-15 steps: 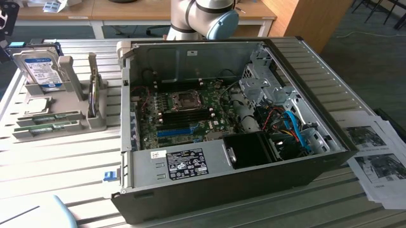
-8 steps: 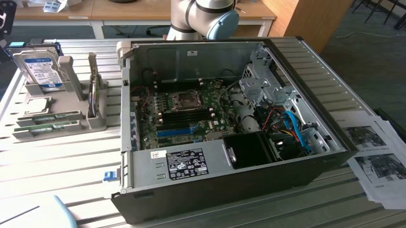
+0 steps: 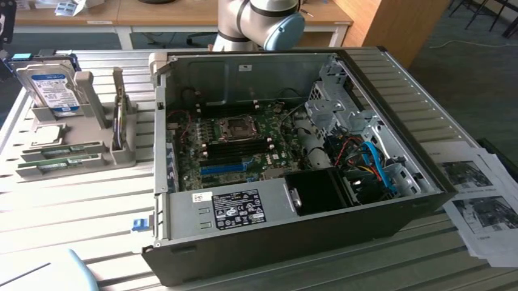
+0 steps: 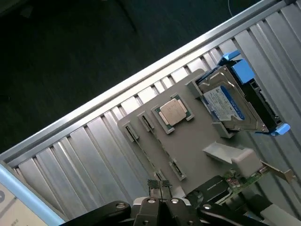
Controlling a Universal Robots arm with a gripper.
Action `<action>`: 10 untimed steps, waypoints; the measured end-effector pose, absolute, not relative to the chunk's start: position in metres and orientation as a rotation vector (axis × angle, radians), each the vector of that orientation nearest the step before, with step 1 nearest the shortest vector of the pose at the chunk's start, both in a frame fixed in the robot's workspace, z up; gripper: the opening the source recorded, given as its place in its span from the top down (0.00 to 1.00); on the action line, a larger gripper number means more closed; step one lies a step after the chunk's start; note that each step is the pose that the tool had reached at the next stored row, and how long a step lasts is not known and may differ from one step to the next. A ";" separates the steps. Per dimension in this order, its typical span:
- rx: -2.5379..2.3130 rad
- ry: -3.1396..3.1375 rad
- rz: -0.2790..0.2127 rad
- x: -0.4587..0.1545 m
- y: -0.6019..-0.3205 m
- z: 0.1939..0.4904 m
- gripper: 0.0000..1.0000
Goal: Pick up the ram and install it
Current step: 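Pick up the ram and move it above insertion slot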
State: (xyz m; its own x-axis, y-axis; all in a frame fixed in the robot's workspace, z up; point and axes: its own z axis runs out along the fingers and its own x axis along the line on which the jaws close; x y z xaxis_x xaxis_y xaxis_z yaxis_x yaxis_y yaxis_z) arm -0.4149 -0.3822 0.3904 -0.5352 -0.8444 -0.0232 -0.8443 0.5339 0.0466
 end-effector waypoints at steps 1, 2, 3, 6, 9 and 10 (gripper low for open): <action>1.537 -2.736 -0.082 -0.415 -0.382 0.390 0.91; 1.562 -2.721 -0.082 -0.415 -0.382 0.390 0.91; 1.585 -2.707 -0.082 -0.415 -0.382 0.390 0.91; 1.652 -2.665 -0.081 -0.415 -0.382 0.390 0.91; 1.722 -2.619 -0.081 -0.415 -0.382 0.390 0.91; 1.744 -2.604 -0.081 -0.415 -0.382 0.390 0.91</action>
